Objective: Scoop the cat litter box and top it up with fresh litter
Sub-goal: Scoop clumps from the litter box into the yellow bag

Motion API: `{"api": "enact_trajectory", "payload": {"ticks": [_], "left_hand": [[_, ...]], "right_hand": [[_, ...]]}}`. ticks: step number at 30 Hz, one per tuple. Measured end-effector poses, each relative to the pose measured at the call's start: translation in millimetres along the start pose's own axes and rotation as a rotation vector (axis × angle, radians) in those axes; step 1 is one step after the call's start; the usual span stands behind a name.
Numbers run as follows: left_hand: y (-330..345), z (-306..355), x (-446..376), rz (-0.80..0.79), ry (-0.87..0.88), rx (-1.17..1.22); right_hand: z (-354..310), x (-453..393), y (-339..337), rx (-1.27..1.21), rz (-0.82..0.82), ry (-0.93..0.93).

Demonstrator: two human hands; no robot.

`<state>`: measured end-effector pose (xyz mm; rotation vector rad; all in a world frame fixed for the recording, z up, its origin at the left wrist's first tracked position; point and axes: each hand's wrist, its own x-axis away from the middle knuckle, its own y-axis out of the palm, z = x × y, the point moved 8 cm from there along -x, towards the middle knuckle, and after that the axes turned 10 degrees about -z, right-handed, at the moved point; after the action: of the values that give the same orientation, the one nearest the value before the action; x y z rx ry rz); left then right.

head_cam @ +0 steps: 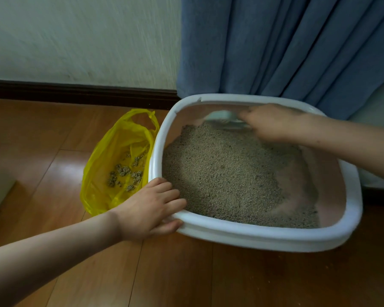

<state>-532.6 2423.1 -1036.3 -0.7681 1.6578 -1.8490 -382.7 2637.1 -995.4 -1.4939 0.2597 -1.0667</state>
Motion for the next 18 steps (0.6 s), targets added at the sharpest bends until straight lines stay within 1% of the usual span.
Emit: {"api": "enact_trajectory", "payload": {"ticks": [2, 5, 7, 8, 10, 14, 16, 18], "left_hand": [[0.0, -0.2, -0.3, -0.012, -0.003, -0.005], [0.2, -0.3, 0.3, -0.034, -0.014, -0.001], [-0.1, 0.1, 0.6, -0.04, -0.021, 0.0], [-0.3, 0.3, 0.6, -0.042, -0.022, 0.0], [-0.2, 0.0, 0.1, -0.05, -0.023, 0.001], [0.9, -0.1, 1.1, -0.049, -0.027, 0.017], [0.8, 0.3, 1.5, -0.05, -0.019, 0.027], [0.4, 0.1, 0.7, -0.05, -0.013, 0.025]], "right_hand": [[-26.7, -2.2, -6.8, 0.071, 0.066, -0.081], [-71.6, -4.8, -13.2, 0.101, 0.163, -0.22], [-97.7, -7.9, -10.3, 0.111, 0.183, -0.334], [-103.1, -12.2, -8.0, 0.096, 0.185, -0.36], [-104.7, -18.7, -3.9, 0.098, 0.176, -0.39], [-96.1, -11.5, 9.5, 0.224, 0.155, -0.462], [-81.4, 3.0, 14.8, 0.212, 0.143, -0.462], [-57.6, 19.0, 21.7, 0.183, 0.102, -0.42]]}}
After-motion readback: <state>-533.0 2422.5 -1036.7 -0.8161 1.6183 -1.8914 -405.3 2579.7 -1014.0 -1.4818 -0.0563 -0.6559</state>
